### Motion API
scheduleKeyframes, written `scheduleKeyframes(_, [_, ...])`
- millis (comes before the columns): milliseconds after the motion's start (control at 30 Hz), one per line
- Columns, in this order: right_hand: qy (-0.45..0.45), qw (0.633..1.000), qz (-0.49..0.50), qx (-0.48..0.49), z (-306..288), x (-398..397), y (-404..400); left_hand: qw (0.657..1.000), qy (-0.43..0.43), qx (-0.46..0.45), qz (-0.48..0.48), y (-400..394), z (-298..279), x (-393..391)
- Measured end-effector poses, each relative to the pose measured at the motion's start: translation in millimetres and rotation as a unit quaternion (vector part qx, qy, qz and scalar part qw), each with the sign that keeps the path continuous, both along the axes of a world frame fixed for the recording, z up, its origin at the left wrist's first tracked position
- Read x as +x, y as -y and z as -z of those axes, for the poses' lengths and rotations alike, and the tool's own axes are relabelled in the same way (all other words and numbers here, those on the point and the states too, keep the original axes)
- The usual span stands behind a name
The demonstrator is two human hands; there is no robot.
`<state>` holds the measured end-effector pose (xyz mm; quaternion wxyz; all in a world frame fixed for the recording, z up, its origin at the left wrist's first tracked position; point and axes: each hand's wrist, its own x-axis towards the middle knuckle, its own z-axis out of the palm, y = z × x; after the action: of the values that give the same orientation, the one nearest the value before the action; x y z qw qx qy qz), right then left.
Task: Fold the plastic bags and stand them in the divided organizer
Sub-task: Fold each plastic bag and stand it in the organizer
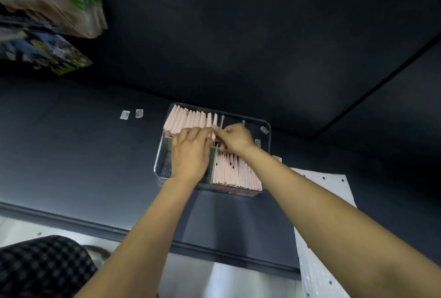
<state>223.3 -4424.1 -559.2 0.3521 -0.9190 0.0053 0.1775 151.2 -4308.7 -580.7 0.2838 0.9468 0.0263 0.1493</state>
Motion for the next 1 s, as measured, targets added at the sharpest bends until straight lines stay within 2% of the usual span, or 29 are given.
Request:
scheduleKeyframes(67, [0.015, 1.000, -0.011, 0.025, -4, -10, 16, 1.000, 0.020, -0.005, -0.001, 8, -6, -5])
scheduleKeyframes(133, [0.046, 0.998, -0.017, 0.046, -8, -26, 48, 0.998, 0.058, 0.000, 0.038, 24, -14, -11])
scheduleKeyframes(200, [0.070, 0.996, -0.019, 0.051, -10, -46, 96, 0.989, 0.088, 0.012, 0.116, 49, -19, -19])
scheduleKeyframes(267, [0.065, 0.997, -0.016, 0.043, -11, -73, 153, 0.975, 0.077, 0.010, 0.210, 78, -19, -33])
scheduleKeyframes(333, [0.052, 0.998, 0.007, 0.019, -9, -106, 209, 0.955, 0.031, 0.001, 0.296, 111, -13, -54])
scheduleKeyframes(433, [0.023, 0.998, 0.038, -0.036, 8, -159, 284, 0.915, -0.092, 0.010, 0.393, 155, 10, -91])
scheduleKeyframes(567, [-0.037, 0.987, -0.026, -0.156, 35, -229, 341, 0.852, -0.207, 0.072, 0.475, 187, 47, -135])
scheduleKeyframes(667, [-0.019, 0.961, -0.131, -0.244, 55, -261, 364, 0.821, -0.230, 0.180, 0.490, 190, 66, -151])
scheduleKeyframes(733, [0.019, 0.950, -0.156, -0.270, 63, -270, 369, 0.812, -0.221, 0.226, 0.490, 188, 72, -153])
scheduleKeyframes(900, [0.204, 0.936, -0.139, -0.250, 64, -275, 357, 0.809, -0.215, 0.269, 0.475, 180, 74, -152])
scheduleKeyframes(933, [0.220, 0.935, -0.136, -0.243, 63, -274, 354, 0.812, -0.218, 0.273, 0.468, 178, 73, -152])
scheduleKeyframes(1000, [0.192, 0.951, -0.128, -0.205, 62, -270, 346, 0.820, -0.225, 0.270, 0.452, 171, 70, -152])
